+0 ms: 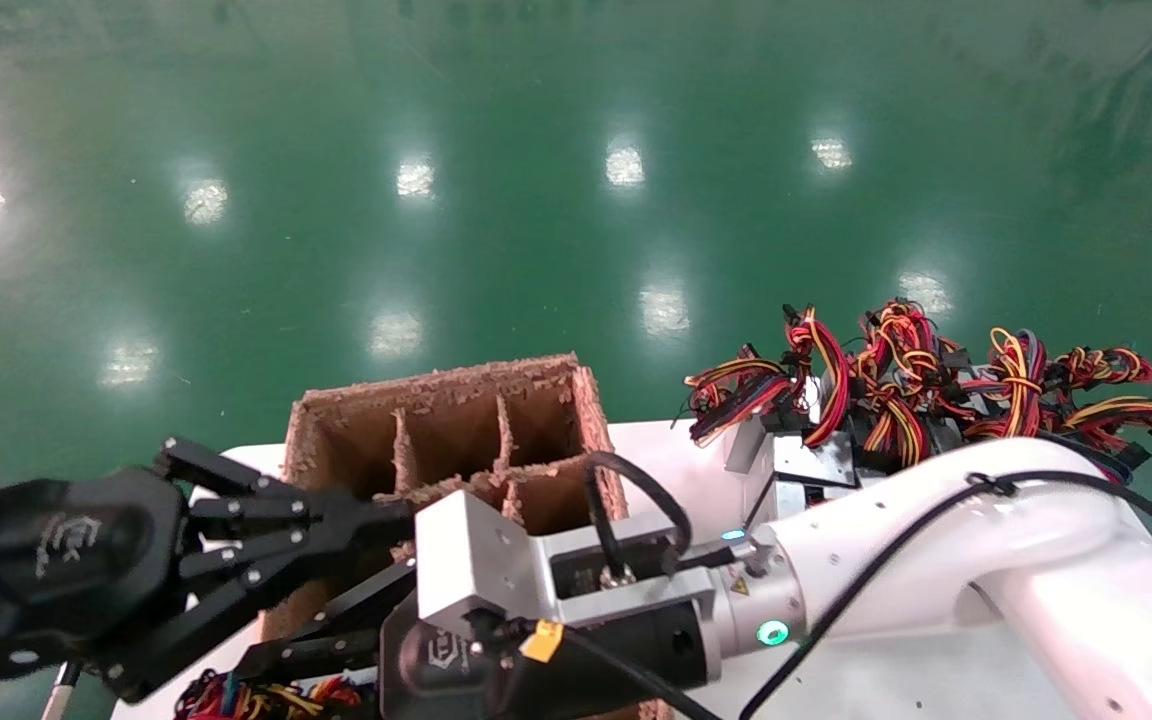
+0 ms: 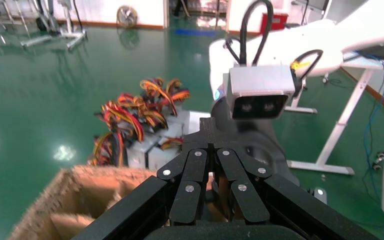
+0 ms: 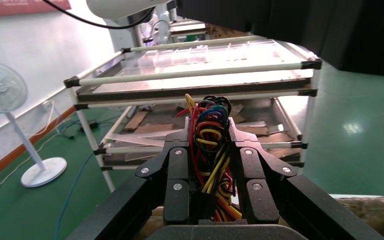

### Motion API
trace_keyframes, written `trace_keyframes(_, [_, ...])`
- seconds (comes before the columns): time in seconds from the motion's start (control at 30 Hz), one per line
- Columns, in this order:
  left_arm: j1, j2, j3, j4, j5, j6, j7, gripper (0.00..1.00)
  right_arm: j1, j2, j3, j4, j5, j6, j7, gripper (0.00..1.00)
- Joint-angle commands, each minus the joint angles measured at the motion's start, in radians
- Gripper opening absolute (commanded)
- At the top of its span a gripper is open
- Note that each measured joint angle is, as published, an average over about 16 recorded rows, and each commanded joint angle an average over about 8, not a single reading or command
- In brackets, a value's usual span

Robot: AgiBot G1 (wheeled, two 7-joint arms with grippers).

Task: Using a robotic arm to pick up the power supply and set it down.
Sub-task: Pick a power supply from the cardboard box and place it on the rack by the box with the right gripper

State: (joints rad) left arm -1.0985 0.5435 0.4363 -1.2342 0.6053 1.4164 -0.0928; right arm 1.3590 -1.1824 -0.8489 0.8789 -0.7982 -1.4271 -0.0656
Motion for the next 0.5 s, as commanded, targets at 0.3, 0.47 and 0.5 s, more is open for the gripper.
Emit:
trace_keyframes(0.3, [0.0,0.0,0.0,0.0,0.0,0.0,0.0,0.0,-0.014,0.073,0.041,0.126,0.044,0.053,0.044,0.0])
trace_keyframes(0.47, [0.0,0.0,0.0,0.0,0.0,0.0,0.0,0.0,-0.009,0.113,0.068,0.177,0.075,0.059,0.057,0.0])
trace_keyframes(0.5, [0.0,0.0,0.0,0.0,0.0,0.0,0.0,0.0,-0.008,0.121,0.073,0.187,0.081,0.058,0.06,0.0])
